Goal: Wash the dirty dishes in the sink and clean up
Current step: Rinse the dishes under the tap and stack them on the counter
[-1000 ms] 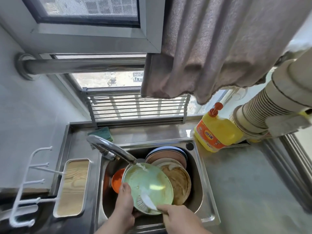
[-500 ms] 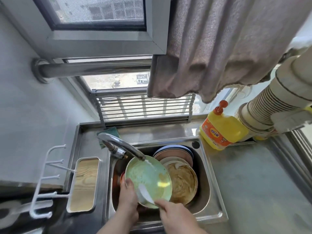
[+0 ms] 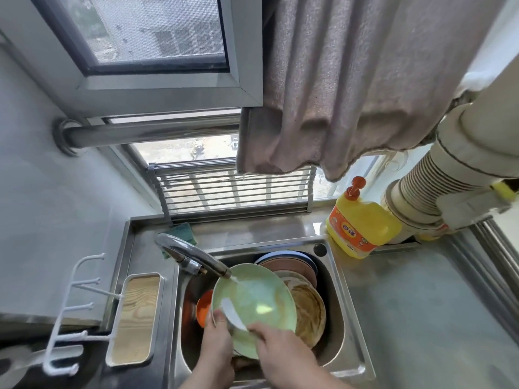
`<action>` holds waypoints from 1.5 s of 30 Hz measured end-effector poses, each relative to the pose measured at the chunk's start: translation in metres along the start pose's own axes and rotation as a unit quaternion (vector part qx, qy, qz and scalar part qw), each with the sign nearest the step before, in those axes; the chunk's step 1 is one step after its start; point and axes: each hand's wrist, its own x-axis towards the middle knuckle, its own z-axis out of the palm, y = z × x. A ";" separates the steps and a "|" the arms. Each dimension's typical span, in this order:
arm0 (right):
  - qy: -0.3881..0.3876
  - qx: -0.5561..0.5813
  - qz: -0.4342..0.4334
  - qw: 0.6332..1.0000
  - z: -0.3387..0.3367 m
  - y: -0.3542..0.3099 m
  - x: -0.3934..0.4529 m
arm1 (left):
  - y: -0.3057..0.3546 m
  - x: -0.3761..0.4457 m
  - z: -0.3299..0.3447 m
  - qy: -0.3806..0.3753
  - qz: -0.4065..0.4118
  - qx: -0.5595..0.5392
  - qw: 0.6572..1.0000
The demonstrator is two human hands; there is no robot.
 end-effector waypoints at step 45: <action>-0.157 0.427 0.115 0.883 -0.042 0.051 0.064 | 0.008 0.002 -0.072 0.096 0.031 0.052 0.994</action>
